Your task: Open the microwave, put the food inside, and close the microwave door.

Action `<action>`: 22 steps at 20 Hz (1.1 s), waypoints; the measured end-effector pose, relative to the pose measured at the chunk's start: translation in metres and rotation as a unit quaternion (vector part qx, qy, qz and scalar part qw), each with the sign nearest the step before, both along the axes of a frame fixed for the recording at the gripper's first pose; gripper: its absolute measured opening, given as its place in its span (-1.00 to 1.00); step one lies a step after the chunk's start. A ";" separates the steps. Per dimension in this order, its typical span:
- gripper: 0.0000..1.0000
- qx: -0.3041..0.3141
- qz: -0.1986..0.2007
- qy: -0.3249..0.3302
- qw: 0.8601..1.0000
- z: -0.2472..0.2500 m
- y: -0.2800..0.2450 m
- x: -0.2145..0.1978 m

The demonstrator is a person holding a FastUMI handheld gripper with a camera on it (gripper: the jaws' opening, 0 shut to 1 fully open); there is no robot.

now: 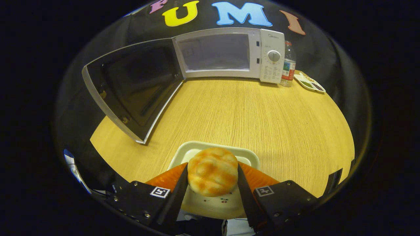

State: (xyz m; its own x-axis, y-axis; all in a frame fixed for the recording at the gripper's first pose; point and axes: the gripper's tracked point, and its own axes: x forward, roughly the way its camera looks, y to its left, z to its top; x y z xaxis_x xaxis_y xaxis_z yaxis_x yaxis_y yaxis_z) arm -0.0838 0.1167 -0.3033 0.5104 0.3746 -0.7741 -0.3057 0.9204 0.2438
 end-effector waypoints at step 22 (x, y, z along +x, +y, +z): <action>0.57 0.150 -0.067 -0.139 0.976 0.068 0.070 0.257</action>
State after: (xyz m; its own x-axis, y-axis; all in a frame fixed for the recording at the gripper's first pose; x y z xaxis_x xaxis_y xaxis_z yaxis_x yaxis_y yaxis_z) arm 0.1732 0.1863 -0.2358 0.7455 0.4789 -0.4635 -0.2801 0.8562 0.4341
